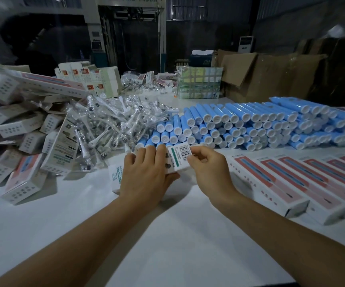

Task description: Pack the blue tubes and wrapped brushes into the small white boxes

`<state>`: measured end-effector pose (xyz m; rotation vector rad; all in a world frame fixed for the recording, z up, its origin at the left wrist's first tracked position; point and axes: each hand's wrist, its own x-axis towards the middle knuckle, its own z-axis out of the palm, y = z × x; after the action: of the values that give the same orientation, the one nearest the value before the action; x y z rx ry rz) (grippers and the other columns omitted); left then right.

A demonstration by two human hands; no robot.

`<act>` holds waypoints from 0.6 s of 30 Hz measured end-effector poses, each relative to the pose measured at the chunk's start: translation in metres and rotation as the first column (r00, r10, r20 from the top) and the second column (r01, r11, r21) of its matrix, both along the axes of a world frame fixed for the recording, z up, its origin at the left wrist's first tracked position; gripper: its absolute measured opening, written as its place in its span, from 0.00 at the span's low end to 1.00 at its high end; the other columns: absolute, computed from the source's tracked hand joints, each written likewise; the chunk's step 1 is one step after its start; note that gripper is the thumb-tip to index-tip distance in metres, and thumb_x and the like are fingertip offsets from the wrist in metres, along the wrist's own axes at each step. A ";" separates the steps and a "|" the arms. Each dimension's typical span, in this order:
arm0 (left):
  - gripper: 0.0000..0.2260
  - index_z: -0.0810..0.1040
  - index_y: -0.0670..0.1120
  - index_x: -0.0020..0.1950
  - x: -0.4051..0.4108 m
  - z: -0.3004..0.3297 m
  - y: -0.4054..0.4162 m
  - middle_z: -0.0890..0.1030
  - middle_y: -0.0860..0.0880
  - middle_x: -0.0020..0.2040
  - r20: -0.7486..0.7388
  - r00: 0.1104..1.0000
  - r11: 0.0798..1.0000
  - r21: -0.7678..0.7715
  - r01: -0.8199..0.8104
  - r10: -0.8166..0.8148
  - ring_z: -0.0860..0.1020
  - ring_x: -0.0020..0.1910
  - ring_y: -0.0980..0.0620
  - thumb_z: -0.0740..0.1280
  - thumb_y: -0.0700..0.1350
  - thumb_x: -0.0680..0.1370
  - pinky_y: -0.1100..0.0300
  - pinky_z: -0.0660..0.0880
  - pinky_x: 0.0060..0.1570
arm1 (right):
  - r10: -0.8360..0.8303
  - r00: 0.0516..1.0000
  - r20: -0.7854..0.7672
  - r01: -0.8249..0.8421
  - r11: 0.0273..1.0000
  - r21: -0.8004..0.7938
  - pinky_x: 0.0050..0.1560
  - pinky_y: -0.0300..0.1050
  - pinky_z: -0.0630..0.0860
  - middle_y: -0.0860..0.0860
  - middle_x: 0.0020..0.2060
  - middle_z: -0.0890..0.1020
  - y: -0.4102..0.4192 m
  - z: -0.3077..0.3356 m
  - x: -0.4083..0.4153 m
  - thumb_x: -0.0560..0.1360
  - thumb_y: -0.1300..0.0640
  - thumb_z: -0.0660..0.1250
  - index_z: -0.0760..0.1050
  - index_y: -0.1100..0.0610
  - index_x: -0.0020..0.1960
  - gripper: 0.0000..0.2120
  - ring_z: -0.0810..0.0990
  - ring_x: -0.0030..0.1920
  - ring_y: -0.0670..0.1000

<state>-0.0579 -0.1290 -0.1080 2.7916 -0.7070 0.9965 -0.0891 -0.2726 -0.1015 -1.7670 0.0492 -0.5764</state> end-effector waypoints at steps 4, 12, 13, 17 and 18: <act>0.30 0.75 0.38 0.61 0.000 -0.001 -0.001 0.78 0.40 0.51 -0.008 1.000 0.999 0.029 -0.022 0.022 0.76 0.47 0.39 0.63 0.61 0.71 0.46 0.72 0.45 | -0.011 1.000 -0.029 0.011 1.000 0.017 0.39 0.30 0.76 0.45 0.45 0.82 -0.002 -0.002 0.004 0.78 0.62 0.63 0.77 0.48 0.46 0.10 0.81 0.47 0.43; 0.29 0.73 0.40 0.63 0.001 0.000 0.000 0.78 0.42 0.53 -0.039 0.999 0.999 0.014 -0.035 0.035 0.75 0.50 0.41 0.63 0.62 0.72 0.47 0.71 0.48 | -0.076 0.997 -0.022 0.074 0.994 -0.086 0.47 0.42 0.81 0.50 0.50 0.81 -0.007 0.000 0.007 0.77 0.56 0.66 0.79 0.49 0.52 0.06 0.81 0.49 0.48; 0.29 0.74 0.40 0.63 0.001 0.001 0.001 0.78 0.42 0.53 -0.037 0.999 1.000 -0.002 -0.029 0.028 0.76 0.49 0.41 0.63 0.62 0.72 0.47 0.71 0.47 | -0.152 0.988 0.020 0.153 0.982 -0.110 0.47 0.44 0.81 0.49 0.51 0.78 -0.011 0.004 0.008 0.76 0.53 0.67 0.78 0.47 0.54 0.07 0.81 0.49 0.48; 0.30 0.74 0.40 0.62 0.001 0.002 0.002 0.78 0.42 0.52 -0.036 0.999 0.999 -0.041 -0.006 0.005 0.76 0.48 0.40 0.59 0.62 0.72 0.47 0.71 0.47 | -0.227 0.968 -0.104 0.246 0.940 0.238 0.48 0.45 0.77 0.51 0.56 0.77 -0.025 0.013 0.012 0.74 0.48 0.68 0.72 0.49 0.61 0.16 0.79 0.50 0.50; 0.31 0.74 0.40 0.62 0.000 0.002 0.002 0.78 0.42 0.52 -0.037 0.999 0.999 -0.046 -0.006 0.005 0.76 0.49 0.40 0.58 0.63 0.73 0.47 0.71 0.47 | -0.030 0.984 -0.173 0.114 0.860 0.497 0.50 0.49 0.78 0.54 0.56 0.80 -0.022 0.013 0.012 0.74 0.49 0.68 0.74 0.54 0.60 0.17 0.81 0.50 0.53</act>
<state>-0.0574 -0.1268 -0.1058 2.7663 -0.6637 0.9475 -0.0769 -0.2945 -0.0886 -1.2933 0.3515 -0.4232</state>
